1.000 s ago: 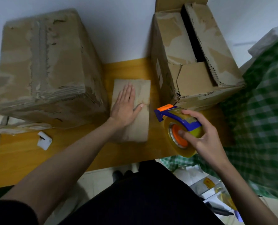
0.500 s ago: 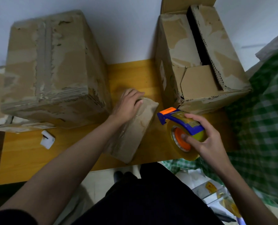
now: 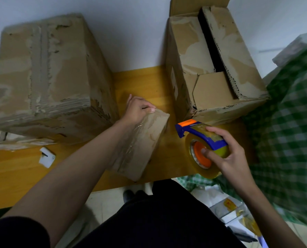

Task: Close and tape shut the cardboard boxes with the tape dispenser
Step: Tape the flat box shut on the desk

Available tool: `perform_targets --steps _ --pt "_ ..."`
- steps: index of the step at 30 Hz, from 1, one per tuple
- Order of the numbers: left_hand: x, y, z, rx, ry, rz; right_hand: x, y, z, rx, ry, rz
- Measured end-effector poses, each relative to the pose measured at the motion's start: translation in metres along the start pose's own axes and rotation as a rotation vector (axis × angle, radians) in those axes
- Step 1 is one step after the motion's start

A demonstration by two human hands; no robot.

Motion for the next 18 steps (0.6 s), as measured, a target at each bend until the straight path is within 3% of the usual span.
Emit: perform_targets --steps 3,6,10,18 --pt "-0.006 -0.004 -0.001 -0.024 -0.053 0.093 0.003 0.003 -0.004 0.013 -0.015 0.018" --pt "-0.039 -0.011 -0.012 0.187 -0.114 0.123 0.003 0.004 -0.007 0.002 -0.017 0.039" --pt "-0.075 -0.018 -0.039 0.466 0.007 0.041 0.003 0.003 -0.011 0.014 -0.006 0.048" --pt "-0.084 -0.029 -0.038 0.721 0.214 -0.076 -0.001 0.000 -0.010 -0.009 0.000 0.047"
Point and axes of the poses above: each hand's wrist, its own x-axis towards the middle knuckle, its own z-axis out of the back of the hand, y = z × x, the point moved 5 cm from there along x, towards the middle knuckle, and after that the axes turned 10 degrees about z, right-handed, at the moved point
